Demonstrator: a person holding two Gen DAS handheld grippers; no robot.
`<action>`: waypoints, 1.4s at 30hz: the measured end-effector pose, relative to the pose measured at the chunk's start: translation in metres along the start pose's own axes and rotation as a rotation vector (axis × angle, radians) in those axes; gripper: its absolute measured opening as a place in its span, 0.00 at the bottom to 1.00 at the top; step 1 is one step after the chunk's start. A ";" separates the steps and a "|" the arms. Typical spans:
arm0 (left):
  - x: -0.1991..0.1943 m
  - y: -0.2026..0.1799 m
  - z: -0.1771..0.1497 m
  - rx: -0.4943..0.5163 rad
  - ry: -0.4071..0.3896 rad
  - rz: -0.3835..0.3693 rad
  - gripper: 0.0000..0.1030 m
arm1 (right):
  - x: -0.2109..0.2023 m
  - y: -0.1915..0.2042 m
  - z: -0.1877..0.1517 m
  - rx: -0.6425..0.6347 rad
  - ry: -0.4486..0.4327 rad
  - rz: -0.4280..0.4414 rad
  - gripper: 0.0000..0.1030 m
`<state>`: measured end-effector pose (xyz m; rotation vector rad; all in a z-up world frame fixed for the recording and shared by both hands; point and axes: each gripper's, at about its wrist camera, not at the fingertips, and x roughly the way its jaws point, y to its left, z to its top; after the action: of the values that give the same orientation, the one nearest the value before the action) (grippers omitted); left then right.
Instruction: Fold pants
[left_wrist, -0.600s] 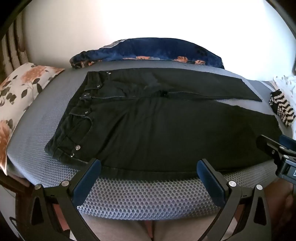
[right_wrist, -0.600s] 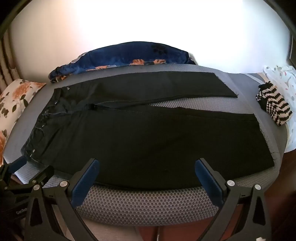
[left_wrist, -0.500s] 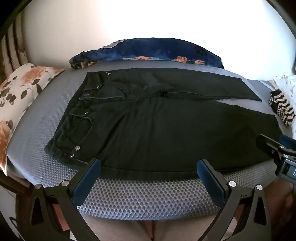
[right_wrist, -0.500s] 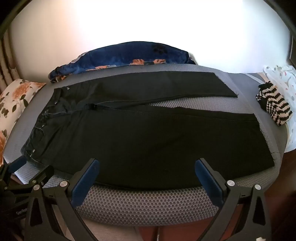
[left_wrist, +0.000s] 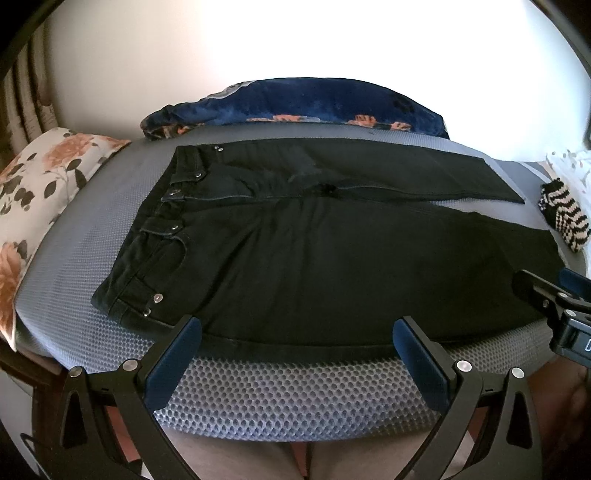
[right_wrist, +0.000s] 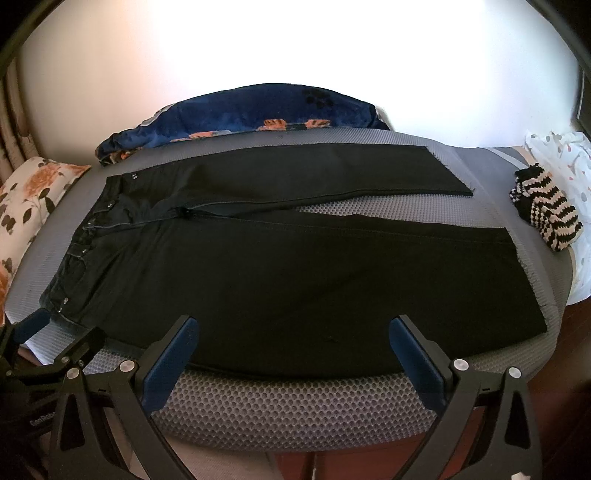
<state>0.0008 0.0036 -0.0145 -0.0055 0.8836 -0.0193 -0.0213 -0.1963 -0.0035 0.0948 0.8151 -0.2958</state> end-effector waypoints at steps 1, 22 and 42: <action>0.000 0.000 0.000 0.000 0.000 -0.001 1.00 | 0.000 0.001 0.000 -0.002 -0.004 -0.001 0.99; 0.005 0.004 0.002 -0.003 0.008 0.008 1.00 | 0.007 0.004 0.001 0.007 0.021 0.002 0.99; 0.025 0.070 0.060 -0.107 -0.024 0.053 0.99 | 0.016 0.012 0.025 0.066 0.028 0.127 0.99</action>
<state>0.0641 0.0727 0.0028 -0.0823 0.8595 0.0774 0.0097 -0.1934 0.0013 0.2122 0.8235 -0.2021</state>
